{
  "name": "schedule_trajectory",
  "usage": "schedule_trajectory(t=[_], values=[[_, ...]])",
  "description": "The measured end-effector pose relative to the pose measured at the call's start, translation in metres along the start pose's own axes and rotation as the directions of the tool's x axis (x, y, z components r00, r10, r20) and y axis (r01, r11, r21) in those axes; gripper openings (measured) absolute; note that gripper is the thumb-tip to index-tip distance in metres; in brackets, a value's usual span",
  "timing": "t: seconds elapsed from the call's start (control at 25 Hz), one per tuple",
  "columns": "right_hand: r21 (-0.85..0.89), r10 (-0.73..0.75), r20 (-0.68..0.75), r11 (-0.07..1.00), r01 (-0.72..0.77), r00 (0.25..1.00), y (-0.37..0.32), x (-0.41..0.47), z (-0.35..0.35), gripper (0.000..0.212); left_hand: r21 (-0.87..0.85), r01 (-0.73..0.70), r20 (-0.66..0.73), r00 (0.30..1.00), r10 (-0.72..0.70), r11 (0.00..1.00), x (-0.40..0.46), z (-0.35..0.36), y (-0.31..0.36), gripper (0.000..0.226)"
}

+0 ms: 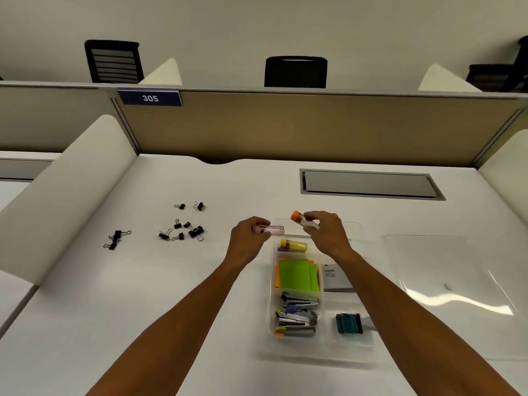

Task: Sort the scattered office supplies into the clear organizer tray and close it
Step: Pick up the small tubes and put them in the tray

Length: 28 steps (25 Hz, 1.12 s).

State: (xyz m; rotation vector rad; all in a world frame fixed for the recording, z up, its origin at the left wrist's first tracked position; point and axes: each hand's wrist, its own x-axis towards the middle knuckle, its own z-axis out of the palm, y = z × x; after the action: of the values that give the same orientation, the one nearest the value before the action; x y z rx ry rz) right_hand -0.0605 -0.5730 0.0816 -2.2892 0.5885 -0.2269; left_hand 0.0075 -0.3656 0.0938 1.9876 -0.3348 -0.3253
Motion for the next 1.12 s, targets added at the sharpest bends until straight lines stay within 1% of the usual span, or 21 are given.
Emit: schedule_trajectory(t=[0.08,0.16,0.24,0.28,0.36,0.4,0.44,0.52,0.56,0.6,0.64,0.68,0.76,0.8,0.84,0.92,0.96,1.0,1.04,1.08,1.12], values=[[-0.040,0.007,0.024,0.999,-0.006,1.000,0.005,0.005,-0.002,0.037,0.098,-0.029,0.050,0.998,0.025,0.995,0.008,0.016,0.003,0.025],[-0.124,-0.006,0.048,0.992,0.012,0.999,0.009,0.009,0.000,0.036,0.230,-0.068,0.100,0.994,0.046,0.971,0.016,0.032,0.005,0.026],[-0.191,-0.026,0.074,0.981,0.040,0.997,0.012,0.012,0.004,0.035,0.332,-0.075,0.119,0.992,0.037,0.940,0.023,0.046,0.001,0.026],[-0.222,-0.034,0.089,0.974,0.053,0.995,0.013,0.014,0.007,0.034,0.391,-0.071,0.114,0.993,0.028,0.918,0.025,0.050,-0.002,0.025],[-0.296,-0.041,0.122,0.952,0.076,0.992,0.015,0.017,0.013,0.032,0.535,-0.107,0.091,0.993,0.069,0.838,0.028,0.055,-0.011,0.023],[-0.336,-0.045,0.140,0.938,0.090,0.989,0.015,0.018,0.017,0.032,0.569,-0.123,0.075,0.992,0.097,0.813,0.030,0.057,-0.016,0.023],[-0.374,-0.053,0.155,0.921,0.108,0.986,0.015,0.019,0.020,0.031,0.578,-0.131,0.087,0.991,0.099,0.805,0.031,0.058,-0.018,0.023],[-0.446,-0.080,0.179,0.882,0.153,0.981,0.014,0.022,0.027,0.030,0.618,-0.225,0.194,0.972,0.131,0.753,0.035,0.064,-0.024,0.022],[-0.474,-0.092,0.189,0.864,0.173,0.978,0.014,0.023,0.029,0.031,0.648,-0.276,0.252,0.957,0.143,0.710,0.037,0.066,-0.025,0.020],[-0.494,-0.103,0.198,0.849,0.189,0.975,0.014,0.024,0.030,0.032,0.655,-0.297,0.274,0.950,0.148,0.695,0.036,0.068,-0.024,0.019],[-0.512,-0.113,0.205,0.834,0.205,0.972,0.015,0.025,0.031,0.032,0.674,-0.334,0.292,0.940,0.178,0.659,0.038,0.072,-0.027,0.021],[-0.532,-0.125,0.215,0.817,0.223,0.969,0.016,0.026,0.031,0.033,0.685,-0.320,0.286,0.944,0.162,0.655,0.039,0.075,-0.029,0.023],[-0.560,-0.143,0.244,0.787,0.259,0.959,0.018,0.026,0.031,0.034,0.674,-0.342,0.328,0.933,0.149,0.655,0.039,0.077,-0.030,0.022],[-0.560,-0.143,0.256,0.784,0.267,0.956,0.019,0.026,0.031,0.035,0.676,-0.338,0.318,0.935,0.154,0.655,0.038,0.076,-0.031,0.021],[-0.551,-0.138,0.264,0.791,0.267,0.955,0.020,0.026,0.031,0.036,0.630,-0.295,0.292,0.947,0.133,0.719,0.035,0.074,-0.027,0.020],[-0.522,-0.125,0.264,0.816,0.250,0.956,0.020,0.026,0.030,0.038,0.581,-0.256,0.277,0.955,0.108,0.772,0.034,0.075,-0.028,0.019],[-0.507,-0.118,0.257,0.829,0.238,0.959,0.020,0.025,0.029,0.038,0.577,-0.268,0.264,0.955,0.134,0.772,0.034,0.075,-0.029,0.019],[-0.493,-0.111,0.248,0.841,0.224,0.962,0.020,0.025,0.029,0.039,0.533,-0.223,0.235,0.966,0.110,0.816,0.033,0.076,-0.029,0.021],[-0.480,-0.104,0.238,0.852,0.209,0.966,0.019,0.024,0.029,0.039,0.562,-0.261,0.243,0.959,0.145,0.785,0.033,0.077,-0.030,0.023],[-0.464,-0.096,0.227,0.864,0.195,0.969,0.017,0.023,0.028,0.039,0.551,-0.231,0.229,0.966,0.120,0.802,0.031,0.076,-0.027,0.024],[-0.443,-0.091,0.218,0.878,0.182,0.972,0.015,0.022,0.027,0.040,0.562,-0.223,0.223,0.968,0.114,0.797,0.032,0.074,-0.025,0.022]])
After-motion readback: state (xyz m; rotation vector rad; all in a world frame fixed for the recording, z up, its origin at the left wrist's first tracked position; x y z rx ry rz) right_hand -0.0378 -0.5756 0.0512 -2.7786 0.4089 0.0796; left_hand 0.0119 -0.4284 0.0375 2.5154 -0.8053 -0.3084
